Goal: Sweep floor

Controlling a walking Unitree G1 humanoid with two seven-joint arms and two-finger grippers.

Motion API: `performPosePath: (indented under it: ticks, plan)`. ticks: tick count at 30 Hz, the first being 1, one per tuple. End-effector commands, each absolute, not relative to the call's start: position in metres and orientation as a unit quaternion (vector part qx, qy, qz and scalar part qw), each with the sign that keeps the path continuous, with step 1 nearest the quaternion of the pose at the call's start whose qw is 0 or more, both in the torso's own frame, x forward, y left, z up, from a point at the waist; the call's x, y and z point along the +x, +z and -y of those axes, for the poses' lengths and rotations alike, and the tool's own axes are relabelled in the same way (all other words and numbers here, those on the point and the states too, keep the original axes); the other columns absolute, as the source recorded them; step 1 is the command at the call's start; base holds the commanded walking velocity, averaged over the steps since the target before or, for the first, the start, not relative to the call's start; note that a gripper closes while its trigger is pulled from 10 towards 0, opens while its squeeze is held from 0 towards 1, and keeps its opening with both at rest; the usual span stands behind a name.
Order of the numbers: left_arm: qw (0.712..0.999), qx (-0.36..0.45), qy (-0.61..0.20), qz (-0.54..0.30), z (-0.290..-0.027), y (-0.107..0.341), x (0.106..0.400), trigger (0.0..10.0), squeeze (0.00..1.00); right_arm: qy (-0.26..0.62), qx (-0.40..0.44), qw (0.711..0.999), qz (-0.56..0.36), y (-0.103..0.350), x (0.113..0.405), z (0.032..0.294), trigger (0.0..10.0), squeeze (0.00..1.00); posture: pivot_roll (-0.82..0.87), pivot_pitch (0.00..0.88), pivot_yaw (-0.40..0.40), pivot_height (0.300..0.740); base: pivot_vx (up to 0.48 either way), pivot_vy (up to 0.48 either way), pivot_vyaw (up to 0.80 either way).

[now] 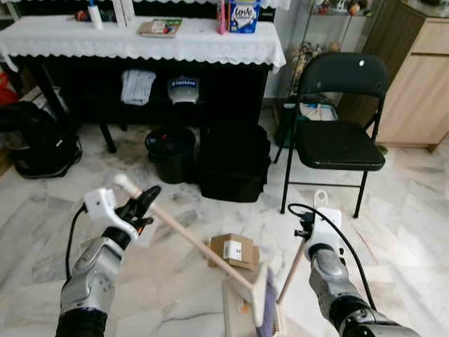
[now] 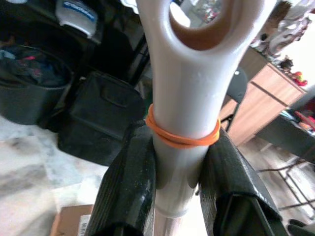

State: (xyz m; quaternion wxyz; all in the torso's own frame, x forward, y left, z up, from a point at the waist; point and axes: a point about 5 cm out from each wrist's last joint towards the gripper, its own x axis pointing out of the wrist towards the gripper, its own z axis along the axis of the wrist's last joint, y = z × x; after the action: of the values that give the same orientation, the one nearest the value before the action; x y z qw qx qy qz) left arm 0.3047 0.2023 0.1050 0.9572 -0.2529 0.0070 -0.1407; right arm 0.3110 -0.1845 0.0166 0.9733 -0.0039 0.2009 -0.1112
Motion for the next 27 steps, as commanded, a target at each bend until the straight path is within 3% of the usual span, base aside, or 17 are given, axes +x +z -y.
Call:
performPosePath:
  ticks: [1, 10, 13, 14, 27]
  plan:
    - [0.961, -0.245, -0.131, 0.015, -0.207, 0.115, 0.306, 10.0, 0.0, -0.12, -0.005, 0.969, -0.217, 0.013, 0.308, 0.188, 10.0, 0.0, 0.12, 0.0, -0.047, 0.74, 0.0, 0.0, 0.0]
    - [0.982, -0.166, 0.01, 0.094, -0.239, 0.138, 0.306, 10.0, 0.0, -0.107, 0.009, 0.978, -0.176, 0.022, 0.313, 0.188, 10.0, 0.0, 0.1, 0.0, -0.036, 0.74, 0.0, 0.0, 0.0]
    - [0.987, -0.106, 0.046, 0.108, -0.246, 0.14, 0.303, 10.0, 0.0, -0.1, 0.014, 0.982, -0.16, 0.025, 0.315, 0.184, 10.0, 0.0, 0.1, 0.0, -0.031, 0.74, 0.0, 0.0, 0.0]
    - [0.992, -0.028, 0.059, 0.11, -0.245, 0.14, 0.301, 10.0, 0.0, -0.097, 0.016, 0.983, -0.153, 0.026, 0.316, 0.183, 10.0, 0.0, 0.1, 0.0, -0.029, 0.74, 0.0, 0.0, 0.0]
    - [0.989, 0.04, 0.048, 0.135, -0.215, 0.136, 0.304, 10.0, 0.0, -0.068, 0.013, 0.995, -0.074, 0.053, 0.332, 0.173, 10.0, 0.0, 0.08, 0.0, -0.019, 0.74, 0.0, 0.0, 0.0]
